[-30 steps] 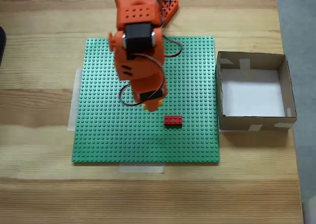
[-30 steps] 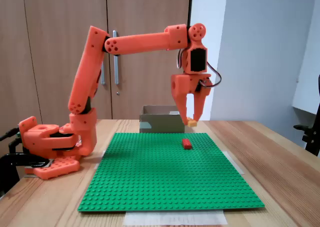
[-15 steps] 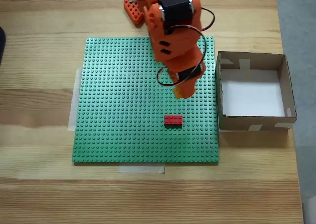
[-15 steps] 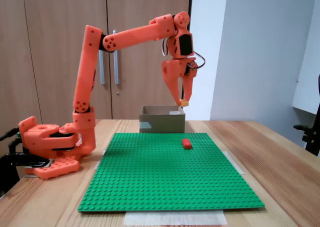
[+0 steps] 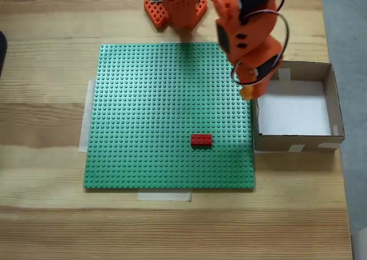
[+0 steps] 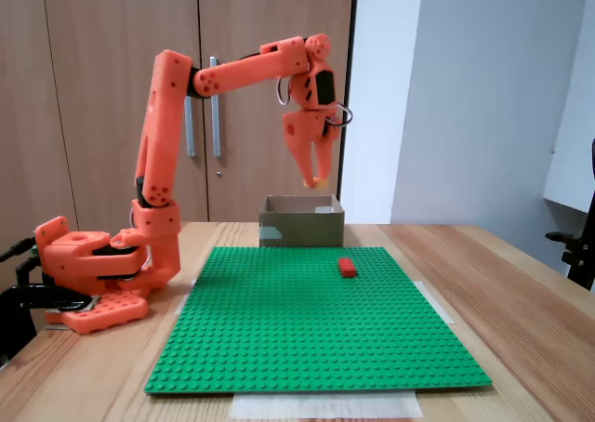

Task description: Pick the yellow lego block and put it in the box.

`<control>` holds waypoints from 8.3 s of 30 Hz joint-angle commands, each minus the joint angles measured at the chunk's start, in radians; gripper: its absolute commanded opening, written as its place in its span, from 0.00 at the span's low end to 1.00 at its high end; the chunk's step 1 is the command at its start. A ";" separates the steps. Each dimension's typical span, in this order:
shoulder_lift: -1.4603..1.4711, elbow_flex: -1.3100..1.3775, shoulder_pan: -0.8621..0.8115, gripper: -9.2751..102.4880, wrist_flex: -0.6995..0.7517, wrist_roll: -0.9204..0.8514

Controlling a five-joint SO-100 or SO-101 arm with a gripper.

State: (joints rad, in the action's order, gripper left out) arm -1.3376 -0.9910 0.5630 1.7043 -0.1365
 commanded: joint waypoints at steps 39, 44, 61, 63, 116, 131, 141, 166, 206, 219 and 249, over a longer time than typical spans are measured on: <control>-0.046 -0.328 0.258 0.15 -0.462 -0.069; -0.044 -0.370 0.258 0.15 -0.503 -0.072; -0.044 -0.583 0.279 0.15 -0.716 -0.097; -0.044 -0.620 0.288 0.15 -0.762 -0.106; -0.106 -0.676 0.261 0.27 -0.907 -0.103; -0.387 -0.678 0.087 0.27 -0.810 -0.061; -0.551 -0.676 -0.037 0.27 -0.735 -0.031; -0.885 -0.874 -0.476 0.27 -0.762 0.060; -1.710 -1.733 -0.529 0.24 -0.890 0.008; -1.925 -1.855 -0.545 0.20 -0.821 0.041; -1.925 -1.950 -0.561 0.07 -0.873 0.081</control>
State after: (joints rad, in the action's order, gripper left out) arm -3.2551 -2.9437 0.0031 0.8452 -0.0629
